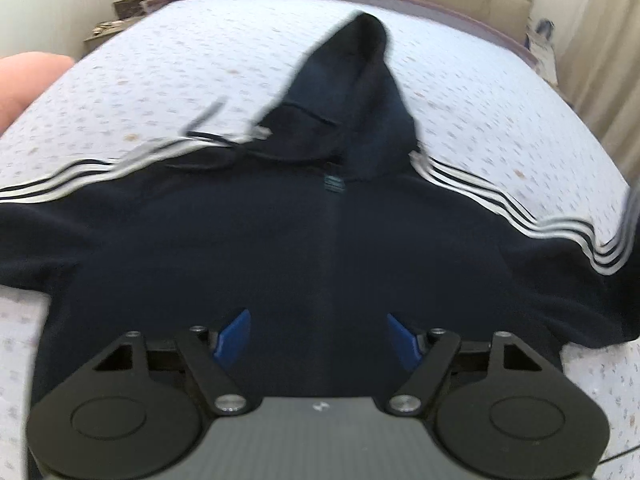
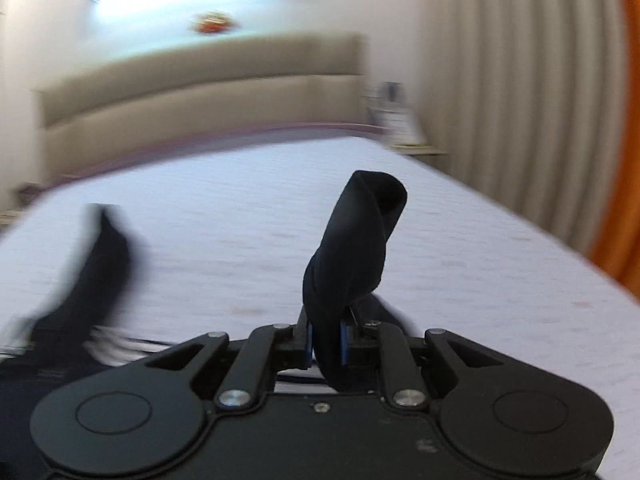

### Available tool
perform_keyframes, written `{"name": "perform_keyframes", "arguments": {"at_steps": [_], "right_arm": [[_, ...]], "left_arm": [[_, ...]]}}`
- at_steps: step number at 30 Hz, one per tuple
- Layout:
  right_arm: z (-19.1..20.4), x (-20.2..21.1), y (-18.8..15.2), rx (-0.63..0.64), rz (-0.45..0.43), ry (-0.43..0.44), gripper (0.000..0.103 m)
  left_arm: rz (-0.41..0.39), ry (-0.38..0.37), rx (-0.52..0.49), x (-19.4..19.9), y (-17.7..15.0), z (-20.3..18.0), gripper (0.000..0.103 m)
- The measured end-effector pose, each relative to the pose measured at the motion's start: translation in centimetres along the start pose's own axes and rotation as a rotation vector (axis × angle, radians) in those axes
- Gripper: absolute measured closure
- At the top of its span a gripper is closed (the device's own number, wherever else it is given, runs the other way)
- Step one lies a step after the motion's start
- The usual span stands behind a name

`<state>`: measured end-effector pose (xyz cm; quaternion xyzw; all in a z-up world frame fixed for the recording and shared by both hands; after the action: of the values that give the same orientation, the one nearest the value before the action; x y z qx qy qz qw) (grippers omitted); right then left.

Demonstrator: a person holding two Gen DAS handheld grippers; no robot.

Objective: Fold large clothes
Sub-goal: 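Grasp the striped sleeve cuff with the right gripper and lift it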

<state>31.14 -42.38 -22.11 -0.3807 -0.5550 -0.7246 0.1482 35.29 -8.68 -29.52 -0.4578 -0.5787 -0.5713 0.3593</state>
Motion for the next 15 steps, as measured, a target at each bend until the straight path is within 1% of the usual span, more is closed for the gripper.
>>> {"name": "perform_keyframes", "arguments": {"at_steps": [1,2,4,6,8,10,11,12,13,15], "right_arm": [[2.7,0.3,-0.2,0.009,0.005,0.048,0.086],[6.1,0.5,-0.6,0.028,0.017,0.114,0.086],[12.2,0.6,-1.4,0.061,0.041,0.212,0.086],[17.8,0.6,-2.2,0.09,0.053,0.279,0.086],[23.7,0.4,-2.9,0.124,0.068,0.348,0.086],[28.7,0.2,-3.7,0.152,0.08,0.405,0.084],[30.8,-0.3,-4.3,0.178,0.102,0.432,0.072],[32.5,-0.9,-4.8,0.211,0.135,0.458,0.038],[34.5,-1.6,-5.7,0.262,0.192,0.486,0.024],[35.9,-1.7,-6.8,0.319,0.223,0.506,0.022]], "left_arm": [[-0.009,0.006,0.006,0.5,0.1,1.7,0.027],[-0.015,0.013,0.01,1.0,0.2,3.3,0.027],[-0.027,0.033,0.018,1.8,0.4,6.4,0.027],[-0.045,0.061,0.034,2.5,0.7,10.1,0.027],[-0.049,0.087,0.05,2.9,0.9,12.9,0.027],[-0.048,0.088,0.067,2.9,1.0,15.5,0.027],[-0.049,0.085,0.077,2.8,1.0,16.6,0.027],[-0.048,0.081,0.088,2.6,1.0,17.6,0.027],[-0.045,0.073,0.099,2.2,1.1,18.7,0.027],[-0.043,0.048,0.109,1.4,1.5,20.3,0.027]]}}
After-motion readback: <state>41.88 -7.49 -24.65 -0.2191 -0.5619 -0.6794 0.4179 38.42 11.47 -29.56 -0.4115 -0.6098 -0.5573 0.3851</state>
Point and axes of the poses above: each gripper's, at about its wrist camera, not at the fingertips, and x roughly against the way its jaws point, z to its left, y to its top, the point moved 3 cm from there along -x, roughly the way its jaws point, and after that the axes turned 14 degrees about z, right-handed, at the moved point
